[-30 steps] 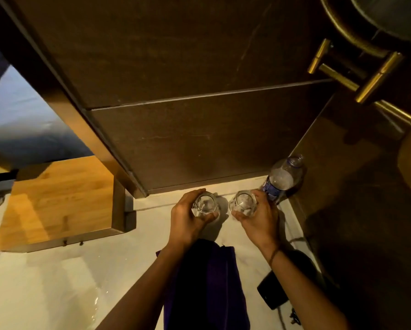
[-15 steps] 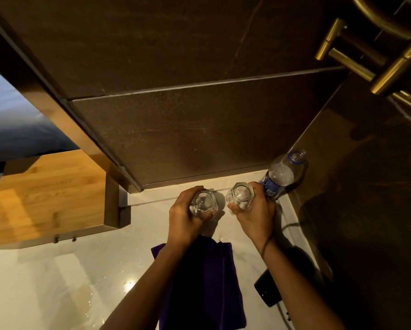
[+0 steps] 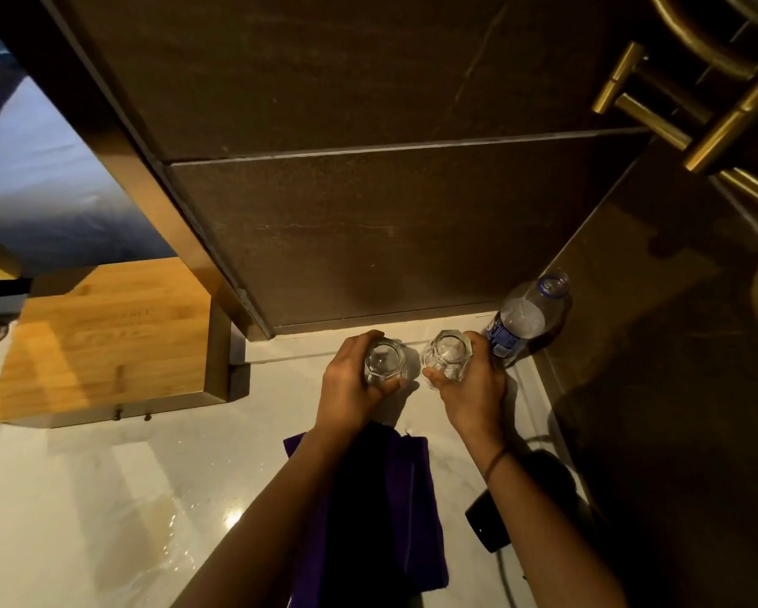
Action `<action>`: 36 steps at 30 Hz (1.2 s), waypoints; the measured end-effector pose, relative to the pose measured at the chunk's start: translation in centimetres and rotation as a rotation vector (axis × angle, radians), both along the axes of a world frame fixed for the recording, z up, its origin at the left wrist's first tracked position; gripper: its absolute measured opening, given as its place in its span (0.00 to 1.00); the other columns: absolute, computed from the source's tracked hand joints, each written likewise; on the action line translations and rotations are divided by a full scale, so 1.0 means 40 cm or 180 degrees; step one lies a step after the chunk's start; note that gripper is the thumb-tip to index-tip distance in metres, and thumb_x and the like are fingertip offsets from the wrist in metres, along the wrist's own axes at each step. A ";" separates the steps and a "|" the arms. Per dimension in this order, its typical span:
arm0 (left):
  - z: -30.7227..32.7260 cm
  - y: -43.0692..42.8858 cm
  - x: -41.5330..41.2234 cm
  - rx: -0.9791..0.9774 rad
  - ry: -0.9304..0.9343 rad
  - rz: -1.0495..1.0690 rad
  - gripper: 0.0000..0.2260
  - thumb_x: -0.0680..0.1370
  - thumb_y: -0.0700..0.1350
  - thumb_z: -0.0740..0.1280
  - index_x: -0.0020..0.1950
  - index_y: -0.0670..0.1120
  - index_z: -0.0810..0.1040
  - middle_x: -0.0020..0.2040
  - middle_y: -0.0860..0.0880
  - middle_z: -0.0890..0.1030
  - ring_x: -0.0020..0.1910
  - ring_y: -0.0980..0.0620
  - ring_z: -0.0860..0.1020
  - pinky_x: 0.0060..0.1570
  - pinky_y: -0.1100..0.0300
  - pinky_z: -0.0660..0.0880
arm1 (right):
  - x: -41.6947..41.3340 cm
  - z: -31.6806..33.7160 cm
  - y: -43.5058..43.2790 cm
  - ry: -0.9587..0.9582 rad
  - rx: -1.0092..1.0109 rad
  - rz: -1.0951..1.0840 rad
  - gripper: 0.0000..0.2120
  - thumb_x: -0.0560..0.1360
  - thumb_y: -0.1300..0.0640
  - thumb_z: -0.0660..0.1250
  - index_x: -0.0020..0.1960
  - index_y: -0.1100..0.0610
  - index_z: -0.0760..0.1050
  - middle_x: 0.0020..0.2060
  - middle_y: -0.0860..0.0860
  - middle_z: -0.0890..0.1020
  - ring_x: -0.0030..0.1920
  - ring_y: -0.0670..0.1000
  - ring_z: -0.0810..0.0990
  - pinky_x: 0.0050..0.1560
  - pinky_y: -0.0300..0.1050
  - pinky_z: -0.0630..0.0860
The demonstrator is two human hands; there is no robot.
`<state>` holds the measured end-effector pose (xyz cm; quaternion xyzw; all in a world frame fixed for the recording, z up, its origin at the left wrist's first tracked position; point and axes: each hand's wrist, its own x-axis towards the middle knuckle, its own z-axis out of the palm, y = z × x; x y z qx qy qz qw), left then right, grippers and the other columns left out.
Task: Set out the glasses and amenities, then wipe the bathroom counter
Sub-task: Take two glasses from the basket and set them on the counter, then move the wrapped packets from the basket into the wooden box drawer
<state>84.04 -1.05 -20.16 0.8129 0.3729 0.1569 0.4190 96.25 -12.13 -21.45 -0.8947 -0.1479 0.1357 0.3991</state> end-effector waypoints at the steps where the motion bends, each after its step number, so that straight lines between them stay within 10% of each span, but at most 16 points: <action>1: 0.001 0.000 -0.002 -0.0049 0.0037 -0.0005 0.34 0.69 0.51 0.80 0.71 0.48 0.73 0.66 0.48 0.80 0.64 0.48 0.78 0.60 0.63 0.73 | -0.003 -0.002 -0.001 0.0037 0.0020 -0.0019 0.36 0.66 0.59 0.80 0.70 0.52 0.68 0.68 0.59 0.73 0.68 0.60 0.73 0.59 0.56 0.80; 6: 0.024 0.009 -0.024 -0.0161 0.0325 -0.0205 0.46 0.66 0.55 0.81 0.79 0.48 0.64 0.73 0.45 0.75 0.69 0.45 0.75 0.68 0.56 0.73 | -0.018 0.012 -0.015 0.0273 0.0064 -0.0009 0.43 0.67 0.60 0.79 0.76 0.52 0.62 0.75 0.58 0.67 0.74 0.60 0.66 0.68 0.58 0.72; 18: 0.091 -0.011 -0.147 0.0065 0.1137 -0.0914 0.36 0.78 0.57 0.70 0.81 0.55 0.57 0.83 0.48 0.56 0.80 0.43 0.62 0.75 0.48 0.65 | -0.163 0.123 -0.088 0.0245 -0.0081 0.0054 0.44 0.73 0.63 0.73 0.80 0.51 0.52 0.75 0.55 0.68 0.73 0.60 0.68 0.68 0.53 0.70; 27: 0.143 -0.061 -0.373 -0.0092 0.0993 -0.1198 0.26 0.79 0.52 0.69 0.76 0.50 0.68 0.73 0.47 0.75 0.70 0.46 0.75 0.68 0.53 0.72 | -0.336 0.109 -0.203 0.0511 -0.0268 0.0555 0.24 0.74 0.53 0.73 0.69 0.53 0.73 0.64 0.54 0.80 0.63 0.55 0.79 0.61 0.54 0.79; 36: 0.145 -0.172 -0.793 -0.1292 0.0984 -0.1227 0.15 0.79 0.52 0.69 0.65 0.51 0.80 0.58 0.52 0.84 0.55 0.54 0.83 0.60 0.54 0.80 | -0.629 0.105 -0.347 0.2019 -0.0570 0.1972 0.04 0.75 0.53 0.71 0.48 0.50 0.84 0.39 0.48 0.86 0.41 0.44 0.82 0.47 0.42 0.79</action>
